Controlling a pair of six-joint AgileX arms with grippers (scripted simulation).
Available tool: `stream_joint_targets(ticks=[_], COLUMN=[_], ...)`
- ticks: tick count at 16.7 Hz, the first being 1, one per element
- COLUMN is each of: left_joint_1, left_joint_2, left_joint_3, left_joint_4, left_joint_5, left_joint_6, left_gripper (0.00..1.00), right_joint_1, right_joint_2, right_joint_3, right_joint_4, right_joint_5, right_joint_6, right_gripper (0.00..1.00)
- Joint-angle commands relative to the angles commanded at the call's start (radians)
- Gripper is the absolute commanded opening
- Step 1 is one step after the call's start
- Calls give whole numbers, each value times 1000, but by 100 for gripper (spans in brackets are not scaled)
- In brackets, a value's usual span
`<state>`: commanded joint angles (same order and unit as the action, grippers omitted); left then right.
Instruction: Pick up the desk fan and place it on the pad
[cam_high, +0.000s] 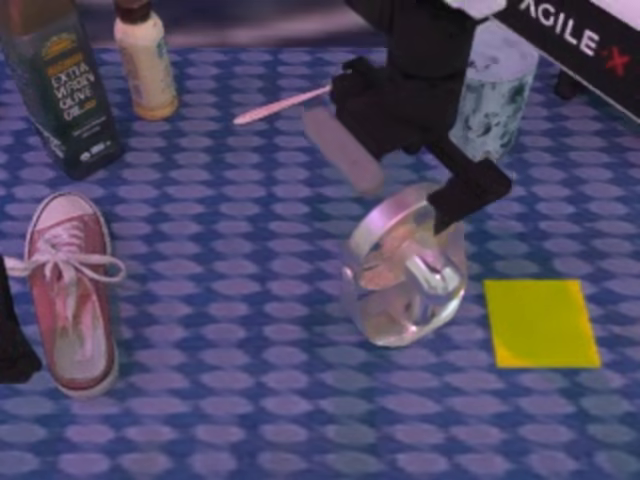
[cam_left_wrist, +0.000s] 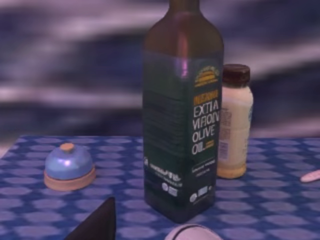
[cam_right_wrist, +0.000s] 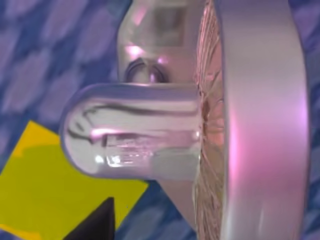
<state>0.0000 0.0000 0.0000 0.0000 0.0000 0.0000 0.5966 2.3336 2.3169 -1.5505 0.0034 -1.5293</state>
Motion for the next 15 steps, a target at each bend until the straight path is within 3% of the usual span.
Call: stream_joint_targets(ticks=[4, 9, 15], left_joint_1=[0, 0, 0], left_joint_2=[0, 0, 0], left_joint_3=[0, 0, 0], left_joint_4=[0, 0, 0], left_joint_5=[0, 0, 0], left_joint_6=[0, 0, 0], left_gripper=[100, 100, 100], right_joint_1=[2, 2, 2], right_joint_2=[-31, -36, -36], right_joint_3=[-165, -189, -189], right_joint_4=[126, 149, 149], right_joint_5=[0, 0, 0], right_joint_6=[1, 1, 1], right_gripper=[100, 100, 55])
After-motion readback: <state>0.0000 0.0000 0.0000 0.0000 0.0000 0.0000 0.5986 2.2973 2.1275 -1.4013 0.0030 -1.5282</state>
